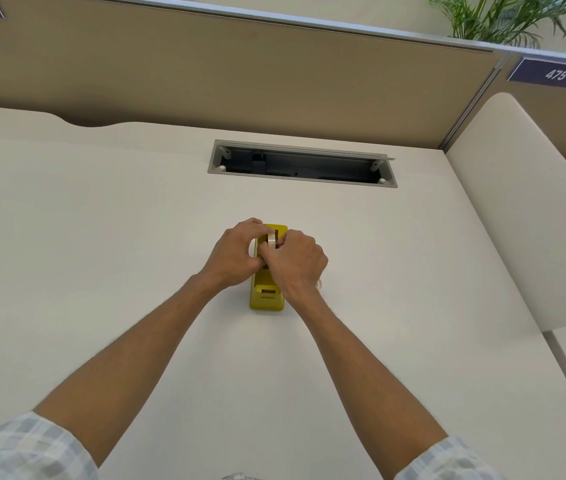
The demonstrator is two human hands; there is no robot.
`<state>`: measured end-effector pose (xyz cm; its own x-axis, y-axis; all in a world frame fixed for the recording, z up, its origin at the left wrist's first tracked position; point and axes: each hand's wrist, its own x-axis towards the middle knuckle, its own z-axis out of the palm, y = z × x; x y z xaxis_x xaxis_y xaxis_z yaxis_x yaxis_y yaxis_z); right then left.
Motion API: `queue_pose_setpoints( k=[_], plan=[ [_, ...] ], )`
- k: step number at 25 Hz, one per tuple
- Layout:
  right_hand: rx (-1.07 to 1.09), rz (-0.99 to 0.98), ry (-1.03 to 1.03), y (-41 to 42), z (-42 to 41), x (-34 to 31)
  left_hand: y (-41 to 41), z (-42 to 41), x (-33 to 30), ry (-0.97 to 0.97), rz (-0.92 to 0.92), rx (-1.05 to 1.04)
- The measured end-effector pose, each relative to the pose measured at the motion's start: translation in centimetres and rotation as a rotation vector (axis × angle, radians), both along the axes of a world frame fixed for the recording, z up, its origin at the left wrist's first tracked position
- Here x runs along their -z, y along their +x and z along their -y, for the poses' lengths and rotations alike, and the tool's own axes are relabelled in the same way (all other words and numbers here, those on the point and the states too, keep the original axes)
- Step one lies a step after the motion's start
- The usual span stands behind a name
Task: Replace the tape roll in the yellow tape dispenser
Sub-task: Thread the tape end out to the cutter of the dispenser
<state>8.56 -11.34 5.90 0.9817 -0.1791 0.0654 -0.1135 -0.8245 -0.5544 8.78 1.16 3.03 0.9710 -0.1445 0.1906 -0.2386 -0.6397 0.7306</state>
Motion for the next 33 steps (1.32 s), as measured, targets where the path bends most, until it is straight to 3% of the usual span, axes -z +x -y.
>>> queue_pose_setpoints(
  k=[5,17,25,29,33],
  plan=[
    [-0.058,0.025,-0.014,-0.1,0.4,0.5,0.1,0.1,0.4,0.063,-0.011,-0.021],
    [-0.221,0.171,0.064,-1.0,2.1,1.8,-0.1,-0.1,0.4,-0.081,-0.084,0.022],
    [-0.281,0.154,0.156,-1.2,2.2,2.3,0.1,-0.5,0.6,-0.023,-0.098,0.053],
    [-0.188,0.105,0.315,-2.1,2.2,2.9,0.0,-0.4,0.5,0.015,-0.075,0.058],
    [-0.155,0.011,0.347,-2.3,2.5,3.0,0.3,-0.7,0.0,0.126,-0.092,0.045]
  ],
)
